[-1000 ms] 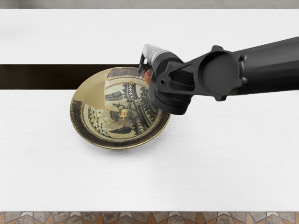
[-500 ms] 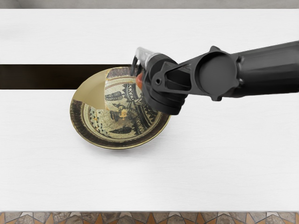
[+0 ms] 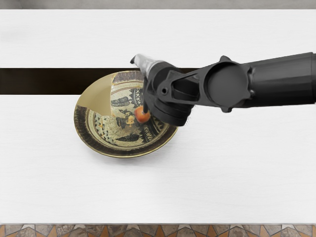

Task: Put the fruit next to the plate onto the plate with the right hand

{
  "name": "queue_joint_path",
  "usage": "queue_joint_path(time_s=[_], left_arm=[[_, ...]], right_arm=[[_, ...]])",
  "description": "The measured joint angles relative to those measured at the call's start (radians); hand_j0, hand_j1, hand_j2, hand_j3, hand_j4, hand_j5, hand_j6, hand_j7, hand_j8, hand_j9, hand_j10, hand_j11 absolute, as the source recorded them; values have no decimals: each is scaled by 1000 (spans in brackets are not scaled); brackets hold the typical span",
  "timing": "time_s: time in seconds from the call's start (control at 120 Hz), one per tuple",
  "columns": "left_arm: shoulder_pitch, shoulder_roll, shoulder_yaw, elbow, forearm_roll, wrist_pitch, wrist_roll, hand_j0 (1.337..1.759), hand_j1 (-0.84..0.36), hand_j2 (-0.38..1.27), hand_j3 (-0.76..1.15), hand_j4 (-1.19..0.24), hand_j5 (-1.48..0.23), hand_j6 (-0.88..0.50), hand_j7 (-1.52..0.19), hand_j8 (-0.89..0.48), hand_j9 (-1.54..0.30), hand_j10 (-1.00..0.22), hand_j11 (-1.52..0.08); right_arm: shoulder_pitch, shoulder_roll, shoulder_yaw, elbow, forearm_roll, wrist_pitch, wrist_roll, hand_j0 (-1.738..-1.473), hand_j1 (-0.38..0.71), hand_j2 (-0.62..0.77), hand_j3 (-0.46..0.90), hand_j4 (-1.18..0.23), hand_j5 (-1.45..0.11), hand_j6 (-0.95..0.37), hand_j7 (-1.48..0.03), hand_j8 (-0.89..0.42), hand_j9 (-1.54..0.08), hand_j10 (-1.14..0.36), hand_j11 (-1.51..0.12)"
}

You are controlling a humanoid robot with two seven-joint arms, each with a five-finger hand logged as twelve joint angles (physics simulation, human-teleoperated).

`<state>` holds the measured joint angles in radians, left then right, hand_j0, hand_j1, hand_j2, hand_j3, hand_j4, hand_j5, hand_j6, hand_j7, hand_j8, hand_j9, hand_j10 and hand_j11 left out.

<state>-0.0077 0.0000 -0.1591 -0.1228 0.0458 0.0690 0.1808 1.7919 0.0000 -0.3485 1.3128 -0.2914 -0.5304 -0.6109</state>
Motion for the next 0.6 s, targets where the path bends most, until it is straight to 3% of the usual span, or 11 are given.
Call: queue_joint_path(time_s=[0.15,0.3,0.4,0.492,0.6], left_arm=[[0,0,0,0,0,0,0,1658,349,0,0,-1,0,-1,0,-1,0,0,0],[0,0,0,0,0,0,0,1658,349,0,0,-1,0,-1,0,-1,0,0,0],[0,0,0,0,0,0,0,1658,349,0,0,0,0,-1,0,-1,0,0,0],[0,0,0,0,0,0,0,1658,349,0,0,-1,0,-1,0,-1,0,0,0],[0,0,0,0,0,0,0,1658,349,0,0,-1,0,-1,0,-1,0,0,0]], right_arm=[[-191,0,295,-5,2,71,0,-1658,-305,27,0,-65,-95,-51,-89,-35,-94,-47,-94],[-432,-24,662,-90,60,423,0,-1658,-328,13,0,-32,-46,-25,-42,-18,-45,-23,-45],[-589,-62,880,-194,264,726,0,-1658,-336,8,0,-20,-28,-16,-26,-11,-28,-14,-28],[-699,-147,958,-235,419,948,0,-1658,-341,5,0,-12,-18,-10,-17,-7,-18,-9,-18],[-794,-309,911,-238,581,1073,0,-1658,-344,3,0,-7,-10,-5,-10,-4,-10,-5,-10]])
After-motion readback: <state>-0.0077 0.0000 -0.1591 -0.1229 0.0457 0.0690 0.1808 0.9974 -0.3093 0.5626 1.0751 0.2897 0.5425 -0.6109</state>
